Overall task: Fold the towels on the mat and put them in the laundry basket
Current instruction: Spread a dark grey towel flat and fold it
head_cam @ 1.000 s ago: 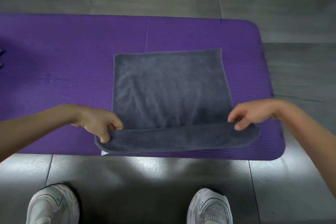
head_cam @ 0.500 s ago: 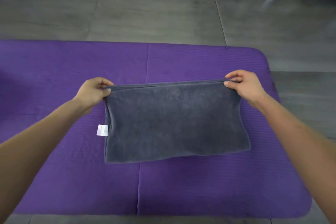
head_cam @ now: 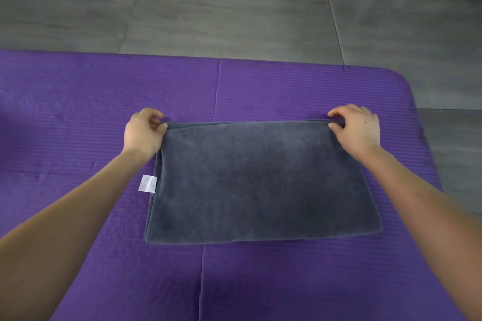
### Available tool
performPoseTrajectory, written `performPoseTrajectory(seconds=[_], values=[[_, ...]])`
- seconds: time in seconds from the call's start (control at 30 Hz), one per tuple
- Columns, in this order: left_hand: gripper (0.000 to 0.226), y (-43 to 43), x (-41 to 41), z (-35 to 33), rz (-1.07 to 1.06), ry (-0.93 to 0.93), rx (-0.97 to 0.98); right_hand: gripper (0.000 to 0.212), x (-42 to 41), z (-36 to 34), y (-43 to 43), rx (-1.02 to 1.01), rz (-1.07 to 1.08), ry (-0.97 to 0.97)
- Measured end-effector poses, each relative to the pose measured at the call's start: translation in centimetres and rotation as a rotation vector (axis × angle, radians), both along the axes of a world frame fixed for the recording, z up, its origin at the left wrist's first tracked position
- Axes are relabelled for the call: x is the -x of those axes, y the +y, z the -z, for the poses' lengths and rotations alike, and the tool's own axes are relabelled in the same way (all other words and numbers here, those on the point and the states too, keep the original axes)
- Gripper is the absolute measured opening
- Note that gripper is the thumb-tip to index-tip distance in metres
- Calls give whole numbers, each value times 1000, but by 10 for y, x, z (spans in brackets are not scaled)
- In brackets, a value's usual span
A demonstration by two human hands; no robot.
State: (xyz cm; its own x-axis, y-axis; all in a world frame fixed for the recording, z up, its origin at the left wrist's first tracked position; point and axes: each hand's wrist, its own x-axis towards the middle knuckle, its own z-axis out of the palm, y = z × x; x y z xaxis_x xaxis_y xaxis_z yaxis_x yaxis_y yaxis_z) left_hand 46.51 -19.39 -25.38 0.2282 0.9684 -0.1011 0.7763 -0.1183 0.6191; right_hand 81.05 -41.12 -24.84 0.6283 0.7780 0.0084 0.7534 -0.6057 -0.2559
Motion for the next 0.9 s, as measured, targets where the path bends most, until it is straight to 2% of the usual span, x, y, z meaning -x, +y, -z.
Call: performPoseTrajectory(seconds=[0.07, 0.1, 0.2, 0.27, 0.33, 0.43, 0.53, 0.63, 0.77, 0.83, 0.9], values=[[26, -9, 9, -3, 54, 107, -167, 23, 14, -2, -9, -83, -88, -204], [24, -17, 14, -5, 111, 150, -255, 23, 25, -5, -17, -142, -140, -242], [22, -59, 32, -13, 506, 199, -441, 26, 62, -10, -54, -202, -391, -198], [29, -94, 49, -15, 818, 211, -431, 30, 84, -8, -84, -150, -564, -142], [35, -127, 68, -13, 1009, 287, -361, 36, 97, -4, -113, -67, -665, -115], [47, -151, 88, -8, 1113, 453, -354, 45, 98, 5, -144, 54, -691, -151], [42, -147, 89, -7, 1090, 474, -417, 46, 88, 9, -156, 123, -637, -244], [48, -142, 85, -8, 1089, 512, -434, 35, 86, 4, -155, 152, -634, -338], [35, -139, 88, -22, 1115, 506, -293, 39, 93, -13, -164, 99, -582, -198], [21, -134, 97, -31, 1103, 474, -71, 32, 100, -28, -172, 130, -596, -42], [25, -130, 103, -47, 1058, 450, 273, 27, 104, -48, -181, 302, -544, 172]])
